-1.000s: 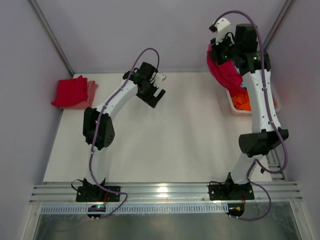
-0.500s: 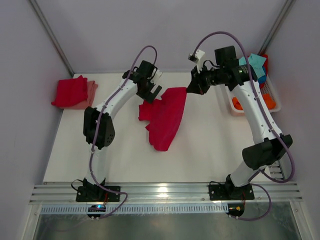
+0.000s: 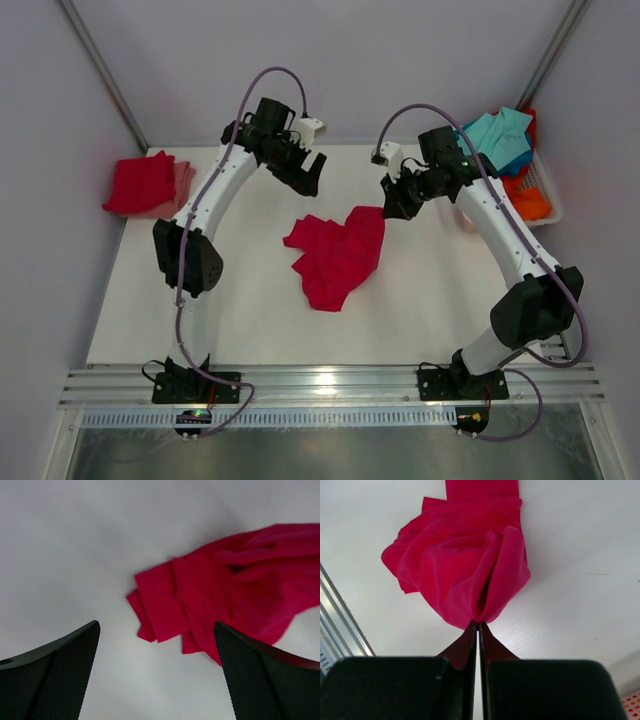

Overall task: Fold and stack the t-shirts
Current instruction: Move the tshirt to the center of the board

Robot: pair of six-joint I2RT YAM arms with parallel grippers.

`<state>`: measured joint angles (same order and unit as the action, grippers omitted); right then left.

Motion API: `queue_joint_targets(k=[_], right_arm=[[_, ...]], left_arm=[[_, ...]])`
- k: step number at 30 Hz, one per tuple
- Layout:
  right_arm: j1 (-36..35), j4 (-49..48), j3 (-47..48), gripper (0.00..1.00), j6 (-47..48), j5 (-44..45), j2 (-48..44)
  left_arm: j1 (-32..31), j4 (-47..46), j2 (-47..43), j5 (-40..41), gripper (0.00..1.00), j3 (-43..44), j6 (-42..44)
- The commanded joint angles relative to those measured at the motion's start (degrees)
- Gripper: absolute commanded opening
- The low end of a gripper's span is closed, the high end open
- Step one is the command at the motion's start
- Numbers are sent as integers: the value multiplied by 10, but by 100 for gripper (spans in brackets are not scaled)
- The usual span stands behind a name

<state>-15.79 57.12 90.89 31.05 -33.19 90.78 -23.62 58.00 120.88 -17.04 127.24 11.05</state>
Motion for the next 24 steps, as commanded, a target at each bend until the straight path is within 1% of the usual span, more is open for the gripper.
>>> queue_joint_targets(k=[1,4,6,7,10,13,18,21,23,24], right_arm=[[1,-18,3,3,45,32,-39],[1,1,-11,3,73,66,-66],[0,4,-34,3,105,77,-87],[1,-2,-42,3,110,87,-109],[1,-10,-54,3,107,100,-127],[0,-11,-50,3,85,104,-126],[1,-18,-49,3,67,107,-122],[1,-27,-50,3,62,113,-119],[1,-37,-50,3,56,114,-114],[1,-39,-48,3,53,115,-112]], left_arm=[[-6,111,0,-182,95,21,41],[-6,172,31,-228,89,37,74],[-6,184,43,-249,88,37,83],[-6,188,49,-251,88,37,85],[-12,186,68,-247,87,35,100],[-15,164,96,-240,86,34,104],[-17,94,156,-219,84,46,79],[-18,54,171,-209,84,48,64],[-19,34,182,-209,84,50,43],[-19,26,186,-223,84,52,35]])
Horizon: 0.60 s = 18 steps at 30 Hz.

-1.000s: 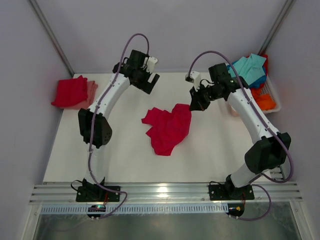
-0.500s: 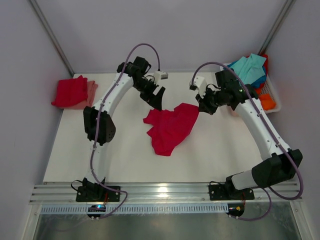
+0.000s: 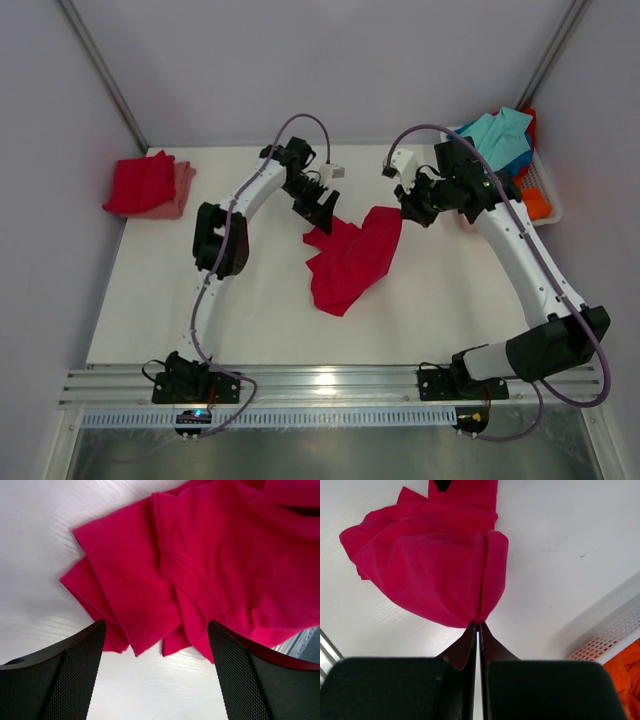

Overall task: Fold and stack the t-shirts
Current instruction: Move the tshirt to the center of the board, then flatten out the tshirt

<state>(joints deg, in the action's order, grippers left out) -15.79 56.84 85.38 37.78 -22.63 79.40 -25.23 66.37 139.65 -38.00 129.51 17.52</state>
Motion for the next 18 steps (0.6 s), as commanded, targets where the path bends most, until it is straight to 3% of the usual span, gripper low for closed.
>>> queue_joint_targets(k=[1,10,18], right_arm=[[1,-40,10,3,-17,10,7],[1,-51,18,3,-21,23,21],[1,-57,35,3,-27,23,39]], left_arm=[[-3,-67,5,-21,84,33,-37],[-18,-76,15,-79,81,33,-79],[-35,-85,35,-76,81,31,-81]])
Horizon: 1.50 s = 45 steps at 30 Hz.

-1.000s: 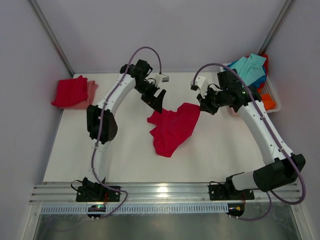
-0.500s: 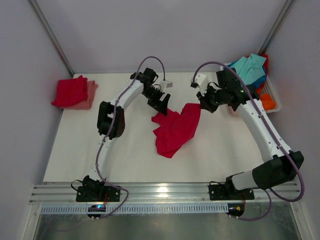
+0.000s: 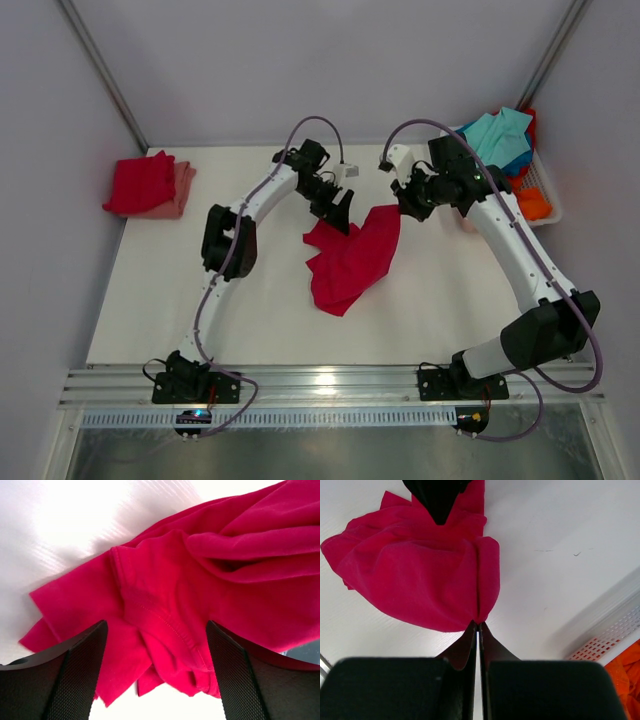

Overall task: Fold and stack the t-shirts
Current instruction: Flatten out the tshirt

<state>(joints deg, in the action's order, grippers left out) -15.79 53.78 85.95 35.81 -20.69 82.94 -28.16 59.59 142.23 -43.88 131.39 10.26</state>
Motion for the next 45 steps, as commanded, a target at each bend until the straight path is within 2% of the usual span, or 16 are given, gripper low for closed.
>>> queue_joint_targets(k=[1,9,12,13,14,15,20,25,28,30,36,39,41,45], right_arm=[[1,-25,30,3,-8,5,5],[1,-22,40,3,-11,10,7],[0,-23,40,3,-14,14,6],[1,-24,38,3,-14,15,6],[1,-25,35,3,-14,17,6],[1,-26,33,3,-14,19,6],[1,-39,12,3,-15,41,5],[1,-53,-7,3,-16,54,6],[1,-68,-14,3,-26,72,7],[1,-82,-21,3,-32,97,13],[1,-138,-15,3,-59,160,24],[1,-174,14,3,-73,187,30],[1,-177,66,3,-75,236,58],[1,-185,161,3,-76,336,120]], left_arm=[[-8,-18,15,-17,84,14,-9],[-11,-15,37,-9,82,13,-5],[-11,-19,41,-9,75,13,-11],[-11,-20,42,-9,52,14,-10],[-11,-22,42,-5,35,13,-10],[-11,-24,40,-2,2,13,-10],[-9,-28,22,36,0,16,0],[12,-40,3,60,0,34,-31],[30,-50,-20,127,0,47,-35],[50,-56,-41,181,0,60,-39],[140,-108,-110,204,0,78,-120],[174,-113,-134,250,0,109,-118],[184,-115,-157,283,0,120,-104],[188,-155,-208,360,0,97,-78]])
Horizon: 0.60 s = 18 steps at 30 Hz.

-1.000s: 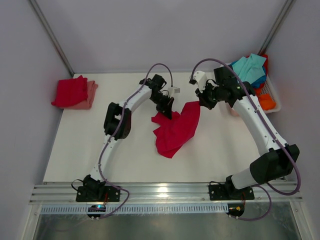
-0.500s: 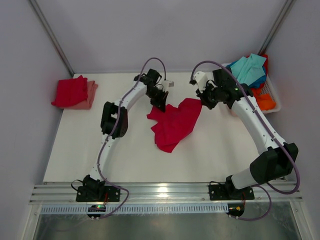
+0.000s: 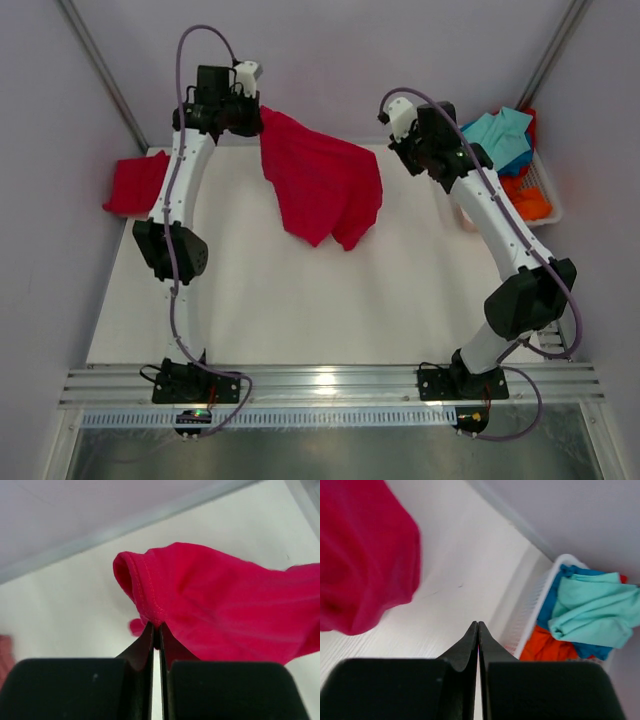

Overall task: Fold and stack the t-shirts
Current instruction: Flatten out the tshirt

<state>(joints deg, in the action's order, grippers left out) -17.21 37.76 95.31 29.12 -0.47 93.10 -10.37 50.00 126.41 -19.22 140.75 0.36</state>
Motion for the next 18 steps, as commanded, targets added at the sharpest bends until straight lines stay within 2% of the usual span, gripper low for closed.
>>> queue_joint_targets(k=[1,5,8,11,14,17,18], right_arm=[[15,-29,102,3,-7,150,28],[15,-78,178,3,25,220,71],[15,-104,219,3,58,236,83],[16,-83,229,3,47,220,88],[16,-34,215,3,13,161,87],[14,21,214,20,-26,87,94],[13,34,214,40,-34,41,96]], left_arm=[[11,-67,-59,133,0,-2,18],[13,-79,-80,179,0,5,22],[15,-82,-86,222,0,18,31],[17,-82,-93,222,0,17,30],[17,-73,-93,216,0,15,19],[17,-62,-93,209,0,13,8],[17,-61,-93,204,0,11,4]])
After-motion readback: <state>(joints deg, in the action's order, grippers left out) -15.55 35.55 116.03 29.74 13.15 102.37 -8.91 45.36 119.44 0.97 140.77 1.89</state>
